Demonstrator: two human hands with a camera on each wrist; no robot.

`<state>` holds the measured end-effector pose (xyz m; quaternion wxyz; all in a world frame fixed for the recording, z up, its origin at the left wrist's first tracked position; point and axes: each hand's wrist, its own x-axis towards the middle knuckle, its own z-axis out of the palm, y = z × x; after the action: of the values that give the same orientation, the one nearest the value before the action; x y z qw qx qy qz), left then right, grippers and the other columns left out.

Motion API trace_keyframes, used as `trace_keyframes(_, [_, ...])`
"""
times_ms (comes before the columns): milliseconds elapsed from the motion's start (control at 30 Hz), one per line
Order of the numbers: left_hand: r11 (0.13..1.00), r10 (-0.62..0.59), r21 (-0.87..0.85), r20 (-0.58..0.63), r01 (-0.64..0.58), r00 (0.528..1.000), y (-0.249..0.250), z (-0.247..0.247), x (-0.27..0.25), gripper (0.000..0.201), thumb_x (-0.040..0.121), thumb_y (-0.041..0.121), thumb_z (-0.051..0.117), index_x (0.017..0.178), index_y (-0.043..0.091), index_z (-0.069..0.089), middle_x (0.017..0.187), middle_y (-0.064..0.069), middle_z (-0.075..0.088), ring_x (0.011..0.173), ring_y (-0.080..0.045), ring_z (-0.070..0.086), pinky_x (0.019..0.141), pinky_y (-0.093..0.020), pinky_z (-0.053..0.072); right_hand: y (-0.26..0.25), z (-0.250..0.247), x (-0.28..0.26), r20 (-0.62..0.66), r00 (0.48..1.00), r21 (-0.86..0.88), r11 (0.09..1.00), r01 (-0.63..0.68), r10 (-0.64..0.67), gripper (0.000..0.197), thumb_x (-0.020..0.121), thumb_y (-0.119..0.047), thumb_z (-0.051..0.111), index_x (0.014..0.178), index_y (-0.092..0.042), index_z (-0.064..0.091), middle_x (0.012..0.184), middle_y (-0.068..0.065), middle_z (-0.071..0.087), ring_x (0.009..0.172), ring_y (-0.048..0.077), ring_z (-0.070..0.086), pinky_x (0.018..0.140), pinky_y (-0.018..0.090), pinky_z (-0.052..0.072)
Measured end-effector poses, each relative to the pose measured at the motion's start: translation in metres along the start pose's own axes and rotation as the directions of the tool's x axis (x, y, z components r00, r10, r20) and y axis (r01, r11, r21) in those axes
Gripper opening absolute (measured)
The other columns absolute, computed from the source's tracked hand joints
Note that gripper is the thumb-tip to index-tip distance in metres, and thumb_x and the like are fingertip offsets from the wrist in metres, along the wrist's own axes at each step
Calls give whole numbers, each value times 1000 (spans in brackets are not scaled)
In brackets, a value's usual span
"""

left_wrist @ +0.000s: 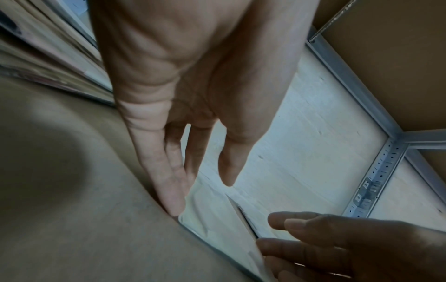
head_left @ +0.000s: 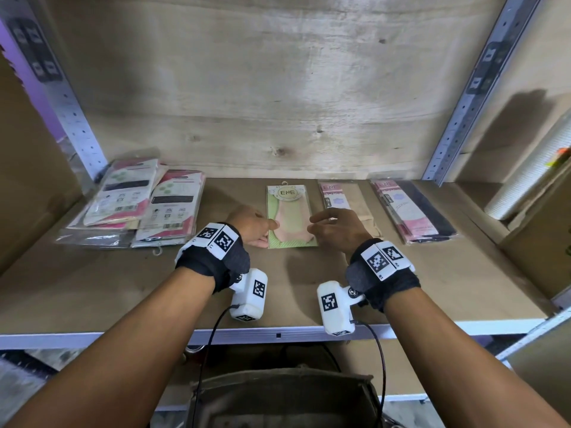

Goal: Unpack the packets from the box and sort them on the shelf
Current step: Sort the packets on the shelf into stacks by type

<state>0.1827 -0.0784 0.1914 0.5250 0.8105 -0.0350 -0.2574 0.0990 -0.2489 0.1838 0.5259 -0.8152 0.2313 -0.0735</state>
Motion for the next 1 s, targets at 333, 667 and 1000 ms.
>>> trace_keyframes(333, [998, -30, -61, 0, 30, 1000, 5, 3, 5, 42, 93, 8, 65, 128, -10, 52, 126, -30, 58, 114, -37, 62, 89, -39, 55, -1, 0, 9, 6, 1000, -7, 1000, 5, -5, 23, 81, -12, 76, 103, -10, 74, 103, 10, 74, 104, 27, 68, 99, 43, 53])
trace_keyframes(667, [977, 194, 121, -183, -173, 964, -8, -22, 2, 7, 88, 21, 70, 81, 21, 68, 86, -6, 71, 79, -23, 71, 85, -39, 60, -12, 0, -3, -48, 998, 41, 998, 42, -40, 11, 81, -14, 75, 91, -15, 74, 101, 9, 74, 91, 24, 67, 95, 45, 55])
trace_keyframes(1000, [956, 279, 33, -416, -292, 865, -27, -107, -37, 30, 94, 29, 60, 68, 14, 64, 67, -4, 68, 45, -11, 58, 41, -17, 46, -51, 52, -31, 153, 986, 121, 991, 54, -72, 9, 86, 0, 67, 81, -7, 66, 73, 12, 71, 55, 17, 63, 52, 24, 53])
